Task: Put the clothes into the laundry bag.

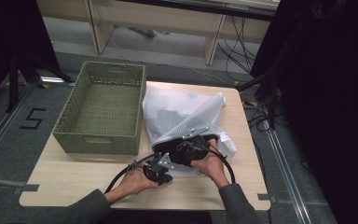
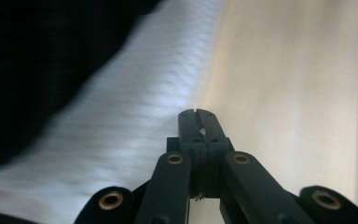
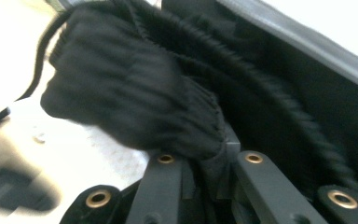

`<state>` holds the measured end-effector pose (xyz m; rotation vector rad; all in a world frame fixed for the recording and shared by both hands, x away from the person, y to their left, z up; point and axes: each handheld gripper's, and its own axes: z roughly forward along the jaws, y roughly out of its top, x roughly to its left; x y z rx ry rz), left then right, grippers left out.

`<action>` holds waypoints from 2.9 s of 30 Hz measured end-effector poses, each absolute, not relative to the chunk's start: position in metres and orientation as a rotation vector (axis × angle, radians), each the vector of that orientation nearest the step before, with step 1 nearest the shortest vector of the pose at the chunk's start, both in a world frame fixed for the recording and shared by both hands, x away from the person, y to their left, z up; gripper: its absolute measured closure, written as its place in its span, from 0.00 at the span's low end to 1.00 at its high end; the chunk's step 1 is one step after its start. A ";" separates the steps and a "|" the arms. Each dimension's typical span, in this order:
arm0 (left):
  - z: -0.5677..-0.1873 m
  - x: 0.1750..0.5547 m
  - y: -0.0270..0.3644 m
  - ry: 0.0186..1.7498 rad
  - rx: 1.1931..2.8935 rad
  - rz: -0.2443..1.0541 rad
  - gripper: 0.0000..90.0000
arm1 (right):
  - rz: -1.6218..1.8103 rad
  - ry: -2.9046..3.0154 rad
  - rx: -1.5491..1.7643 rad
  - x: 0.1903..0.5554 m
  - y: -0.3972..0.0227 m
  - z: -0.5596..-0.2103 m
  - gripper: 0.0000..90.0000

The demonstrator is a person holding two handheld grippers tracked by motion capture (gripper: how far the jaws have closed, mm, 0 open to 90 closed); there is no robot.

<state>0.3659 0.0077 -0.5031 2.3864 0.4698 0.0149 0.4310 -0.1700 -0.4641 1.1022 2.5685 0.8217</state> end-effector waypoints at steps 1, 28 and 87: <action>-0.503 0.362 0.008 0.464 2.389 0.014 1.00 | 0.817 2.556 1.113 0.434 -0.168 -0.465 0.94; -0.512 0.420 -0.007 0.602 2.266 0.269 0.98 | 1.005 2.414 1.148 0.450 -0.174 -0.446 0.94; -0.510 0.378 0.019 0.552 2.291 0.077 1.00 | 0.555 2.478 0.922 0.472 -0.140 -0.490 0.95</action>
